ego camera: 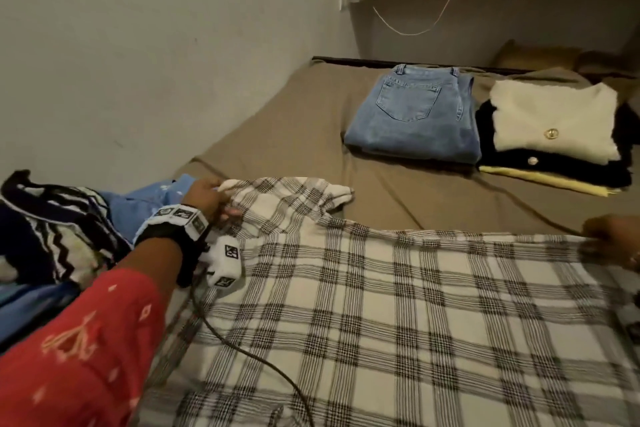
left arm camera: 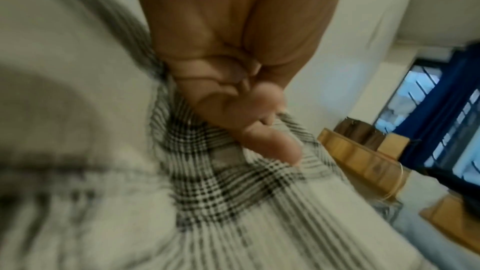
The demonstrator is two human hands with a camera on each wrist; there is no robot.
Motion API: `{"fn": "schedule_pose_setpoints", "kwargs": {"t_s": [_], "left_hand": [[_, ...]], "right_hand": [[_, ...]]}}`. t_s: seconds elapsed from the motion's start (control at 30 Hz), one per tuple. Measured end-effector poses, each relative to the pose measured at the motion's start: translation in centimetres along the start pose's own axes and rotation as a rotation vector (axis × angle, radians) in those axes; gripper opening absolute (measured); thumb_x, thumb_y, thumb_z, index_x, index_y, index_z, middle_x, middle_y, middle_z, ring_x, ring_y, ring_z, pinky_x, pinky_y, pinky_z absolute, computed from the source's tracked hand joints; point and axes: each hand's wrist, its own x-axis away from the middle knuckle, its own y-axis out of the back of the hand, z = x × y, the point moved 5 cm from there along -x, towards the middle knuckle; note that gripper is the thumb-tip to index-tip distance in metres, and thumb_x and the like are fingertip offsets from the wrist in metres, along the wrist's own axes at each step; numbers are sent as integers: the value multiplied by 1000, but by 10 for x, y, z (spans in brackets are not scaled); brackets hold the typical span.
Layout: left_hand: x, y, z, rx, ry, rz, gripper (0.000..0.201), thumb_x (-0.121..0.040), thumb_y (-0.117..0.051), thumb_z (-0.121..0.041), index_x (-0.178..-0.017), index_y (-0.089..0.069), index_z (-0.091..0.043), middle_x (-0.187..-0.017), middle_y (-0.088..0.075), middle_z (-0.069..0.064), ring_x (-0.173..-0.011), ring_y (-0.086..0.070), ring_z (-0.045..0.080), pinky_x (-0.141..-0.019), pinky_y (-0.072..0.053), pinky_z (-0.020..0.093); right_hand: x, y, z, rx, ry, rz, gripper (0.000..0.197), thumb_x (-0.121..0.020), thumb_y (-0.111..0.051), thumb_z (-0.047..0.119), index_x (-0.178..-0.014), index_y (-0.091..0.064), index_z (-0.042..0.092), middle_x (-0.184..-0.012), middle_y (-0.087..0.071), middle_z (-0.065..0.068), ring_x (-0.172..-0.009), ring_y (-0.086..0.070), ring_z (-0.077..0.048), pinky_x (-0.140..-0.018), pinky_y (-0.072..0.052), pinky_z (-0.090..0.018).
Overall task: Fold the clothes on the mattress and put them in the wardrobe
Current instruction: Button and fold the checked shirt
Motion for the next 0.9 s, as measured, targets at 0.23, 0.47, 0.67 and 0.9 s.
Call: {"fn": "schedule_pose_setpoints", "kwargs": {"t_s": [0.23,0.47,0.67,0.9], "left_hand": [[64,52,11,102,-23,107,24,-96,-33,2,-85,-53,-6,-66,-66,16,-57,-67,25,-45,-52,23],[134,80,41,-31,-49,294,12,-74,-74,-15,-75,-75,-3,-67,-69,10,-57,-62,14,-49,-41,7],[154,75,79,-114,-23,148,29,-94,-47,-2,-66,-54,-2,-61,-53,13,-41,-54,20,-41,-52,26],[176,106,53,-201,-75,66,42,-65,-59,-51,-86,-54,-15,-49,-58,7,-47,-61,27,-42,-35,21]], "right_hand": [[62,-6,-51,-73,271,-244,9,-69,-60,58,-73,-53,59,-60,-53,24,-55,-58,-9,-55,-52,-33],[252,20,49,297,434,-203,21,-74,-67,36,-88,-54,44,-80,-53,10,-68,-58,-10,-54,-35,-17],[277,-9,69,509,473,48,18,-94,-43,29,-107,-55,31,-128,-49,1,-117,-50,-15,-89,-36,-19],[287,11,47,149,192,-15,19,-89,-54,25,-78,-45,38,-111,-52,3,-108,-54,-18,-81,-38,-21]]}}
